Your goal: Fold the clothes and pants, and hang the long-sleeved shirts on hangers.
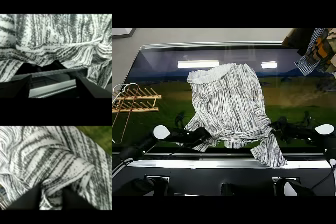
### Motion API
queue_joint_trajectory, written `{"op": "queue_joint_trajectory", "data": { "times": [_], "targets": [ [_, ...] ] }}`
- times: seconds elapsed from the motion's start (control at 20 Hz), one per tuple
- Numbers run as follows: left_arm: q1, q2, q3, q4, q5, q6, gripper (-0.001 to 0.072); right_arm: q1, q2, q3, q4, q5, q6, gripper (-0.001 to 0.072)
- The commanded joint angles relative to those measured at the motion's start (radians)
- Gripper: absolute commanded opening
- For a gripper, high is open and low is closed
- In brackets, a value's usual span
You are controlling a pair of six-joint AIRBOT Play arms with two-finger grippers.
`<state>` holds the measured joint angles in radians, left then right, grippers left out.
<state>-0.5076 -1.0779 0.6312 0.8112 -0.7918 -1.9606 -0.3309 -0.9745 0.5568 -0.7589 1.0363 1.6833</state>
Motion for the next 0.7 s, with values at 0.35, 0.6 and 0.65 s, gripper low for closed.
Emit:
{"op": "queue_joint_trajectory", "data": {
  "times": [0.35, 0.6, 0.65],
  "targets": [
    [-0.076, -0.149, -0.002, -0.109, 0.264, -0.03, 0.0618, 0.0, -0.062, -0.01, 0.109, -0.04, -0.069, 0.0034],
    [-0.063, -0.197, 0.001, -0.183, 0.331, -0.026, 0.0035, 0.0, -0.054, -0.01, 0.108, 0.036, -0.091, 0.0033],
    [-0.049, -0.189, 0.007, -0.183, 0.322, -0.025, 0.0028, 0.0, -0.04, -0.01, 0.108, 0.04, -0.092, 0.0033]
  ]
}}
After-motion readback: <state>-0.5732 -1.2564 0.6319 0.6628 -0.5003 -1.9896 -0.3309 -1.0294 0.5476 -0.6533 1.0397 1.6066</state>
